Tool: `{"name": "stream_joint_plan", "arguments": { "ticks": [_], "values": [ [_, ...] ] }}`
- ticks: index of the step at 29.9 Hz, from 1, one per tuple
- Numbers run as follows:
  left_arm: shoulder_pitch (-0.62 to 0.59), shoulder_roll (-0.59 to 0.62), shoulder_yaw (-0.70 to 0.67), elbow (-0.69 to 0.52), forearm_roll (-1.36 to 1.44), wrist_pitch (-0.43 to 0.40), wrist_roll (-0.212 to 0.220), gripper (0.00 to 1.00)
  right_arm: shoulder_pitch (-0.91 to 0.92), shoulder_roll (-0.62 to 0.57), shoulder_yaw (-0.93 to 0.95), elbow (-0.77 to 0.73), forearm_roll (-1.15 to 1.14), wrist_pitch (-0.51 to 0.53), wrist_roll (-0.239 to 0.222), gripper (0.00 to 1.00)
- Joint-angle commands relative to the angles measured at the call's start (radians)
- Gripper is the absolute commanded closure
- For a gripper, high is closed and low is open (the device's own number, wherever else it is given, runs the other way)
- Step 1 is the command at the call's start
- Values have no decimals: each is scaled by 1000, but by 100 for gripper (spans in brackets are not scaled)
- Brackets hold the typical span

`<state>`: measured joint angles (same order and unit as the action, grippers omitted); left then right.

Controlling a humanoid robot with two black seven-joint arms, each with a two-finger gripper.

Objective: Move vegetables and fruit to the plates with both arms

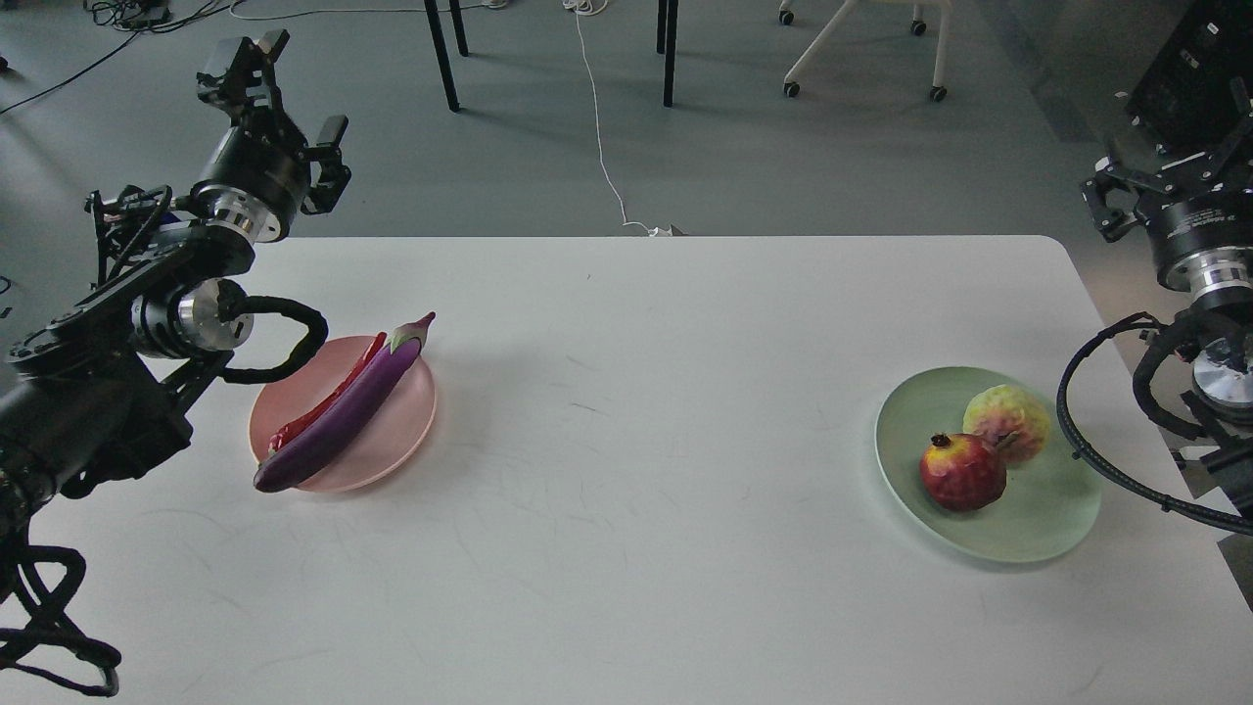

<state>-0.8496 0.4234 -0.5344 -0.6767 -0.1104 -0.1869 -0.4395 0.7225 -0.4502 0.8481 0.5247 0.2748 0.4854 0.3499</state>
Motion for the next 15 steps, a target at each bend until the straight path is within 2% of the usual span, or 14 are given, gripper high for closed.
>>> {"name": "stream_joint_plan", "arguments": {
  "ticks": [1, 15],
  "values": [
    [46, -5, -68, 2, -84, -29, 1, 2, -8, 31, 2, -14, 0, 1, 9, 0],
    [95, -9, -144, -14, -89, -31, -1, 2, 3, 25, -15, -25, -8, 3, 1, 0]
  ]
}}
